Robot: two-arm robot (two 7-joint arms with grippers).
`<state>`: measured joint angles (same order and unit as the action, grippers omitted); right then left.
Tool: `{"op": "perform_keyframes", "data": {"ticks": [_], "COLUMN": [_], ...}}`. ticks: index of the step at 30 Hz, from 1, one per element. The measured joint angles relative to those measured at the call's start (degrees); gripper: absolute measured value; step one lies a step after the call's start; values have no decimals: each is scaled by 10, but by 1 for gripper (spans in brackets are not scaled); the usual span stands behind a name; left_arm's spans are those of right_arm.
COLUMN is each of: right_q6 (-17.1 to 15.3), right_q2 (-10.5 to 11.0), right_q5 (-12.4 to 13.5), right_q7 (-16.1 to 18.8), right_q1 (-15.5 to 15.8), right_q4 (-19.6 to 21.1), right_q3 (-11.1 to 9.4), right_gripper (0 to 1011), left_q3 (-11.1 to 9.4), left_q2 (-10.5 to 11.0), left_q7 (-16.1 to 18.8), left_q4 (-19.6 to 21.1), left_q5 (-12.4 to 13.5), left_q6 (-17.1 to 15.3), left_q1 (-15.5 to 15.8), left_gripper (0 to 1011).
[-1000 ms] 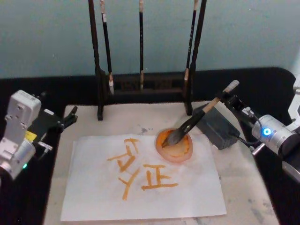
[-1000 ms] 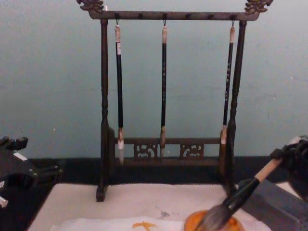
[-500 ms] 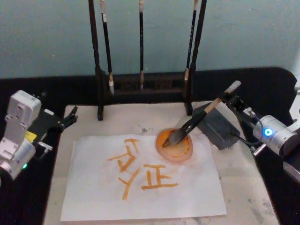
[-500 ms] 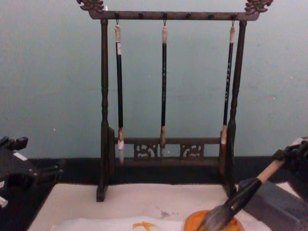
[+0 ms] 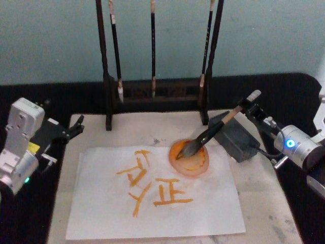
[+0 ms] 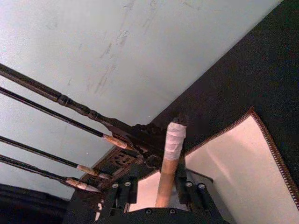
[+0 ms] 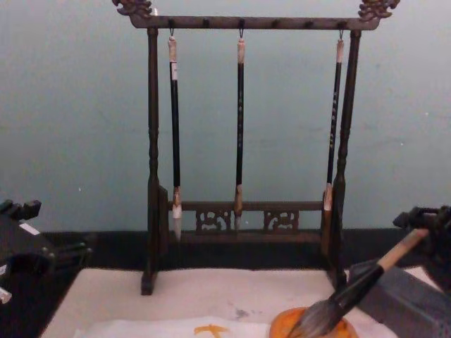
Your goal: Pick up the brush from the inkstone, write on the paper, then place the brush back to its original position.
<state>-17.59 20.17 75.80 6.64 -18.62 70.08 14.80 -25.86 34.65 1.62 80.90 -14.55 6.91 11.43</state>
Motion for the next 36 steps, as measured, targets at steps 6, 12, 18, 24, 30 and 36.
{"op": "perform_keyframes", "data": {"ticks": [6,12,18,24,30,36], "right_q6": [0,0,-1,-1,0,1], "right_q2": [0,-1,-1,-1,9,24], "right_q5": [0,0,0,0,10,28], "right_q7": [0,1,1,1,10,2], "right_q1": [0,0,0,0,2,26], "right_q4": [0,0,0,0,-1,24], "right_q3": [0,-1,-1,-1,5,3], "right_gripper": [644,837,962,1000,1000,1000], "left_q3": [0,0,0,0,0,0], "left_q2": [0,0,0,0,0,0], "left_q7": [0,0,0,0,0,0], "left_q4": [0,0,0,0,0,0], "left_q5": [0,0,0,0,0,0], "left_q6": [0,0,0,0,0,0], "left_q1": [0,0,0,0,0,0], "left_gripper": [1010,1010,1010,1010,1010,1010]}}
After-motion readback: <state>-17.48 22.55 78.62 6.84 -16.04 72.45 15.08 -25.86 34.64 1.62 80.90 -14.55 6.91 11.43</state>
